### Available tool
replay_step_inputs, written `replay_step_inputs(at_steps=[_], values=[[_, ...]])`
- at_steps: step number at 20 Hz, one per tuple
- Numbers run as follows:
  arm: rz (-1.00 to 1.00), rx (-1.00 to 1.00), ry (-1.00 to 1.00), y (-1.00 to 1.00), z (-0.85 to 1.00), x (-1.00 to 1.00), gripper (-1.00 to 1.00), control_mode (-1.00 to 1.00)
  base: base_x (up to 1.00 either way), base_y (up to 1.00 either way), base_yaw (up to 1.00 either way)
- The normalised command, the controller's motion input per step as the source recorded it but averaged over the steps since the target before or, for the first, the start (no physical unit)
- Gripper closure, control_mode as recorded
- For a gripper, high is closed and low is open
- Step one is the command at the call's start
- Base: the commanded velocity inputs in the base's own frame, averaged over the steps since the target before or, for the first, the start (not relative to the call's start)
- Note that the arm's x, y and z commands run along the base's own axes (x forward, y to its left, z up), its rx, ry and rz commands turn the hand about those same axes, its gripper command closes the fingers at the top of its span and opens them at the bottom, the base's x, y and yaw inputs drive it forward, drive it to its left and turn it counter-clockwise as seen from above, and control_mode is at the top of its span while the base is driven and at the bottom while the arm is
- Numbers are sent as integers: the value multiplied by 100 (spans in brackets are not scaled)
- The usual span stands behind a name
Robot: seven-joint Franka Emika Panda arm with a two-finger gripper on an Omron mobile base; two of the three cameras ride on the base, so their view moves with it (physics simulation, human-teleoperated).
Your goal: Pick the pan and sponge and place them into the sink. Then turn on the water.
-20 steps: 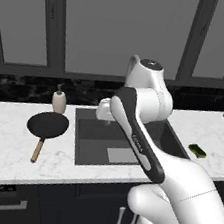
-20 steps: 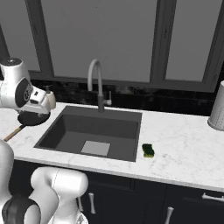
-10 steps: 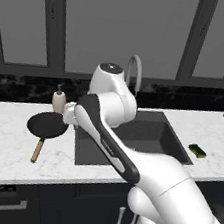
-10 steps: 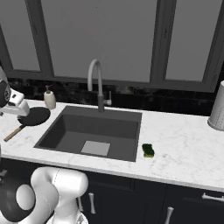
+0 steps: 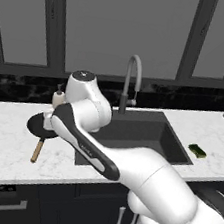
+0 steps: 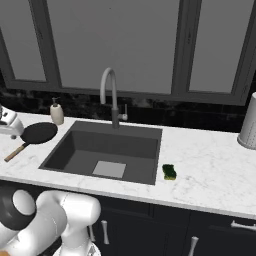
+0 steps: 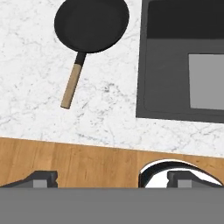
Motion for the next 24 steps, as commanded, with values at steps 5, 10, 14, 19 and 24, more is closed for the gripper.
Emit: replay_step_inputs(at_steps=[5,10,14,19,24], values=[[0,-6,3,36,-24,17,-100,-100,0,0,0],[0,-3,0,18,-35,7,-100,-100,0,0,0],[0,-3,-6,22,-30,0,-100,-100,0,0,0],[-2,-5,-16,26,-27,0,-100,-100,0,0,0],[-1,0,-5,2,-20,0,-100,-100,0,0,0]])
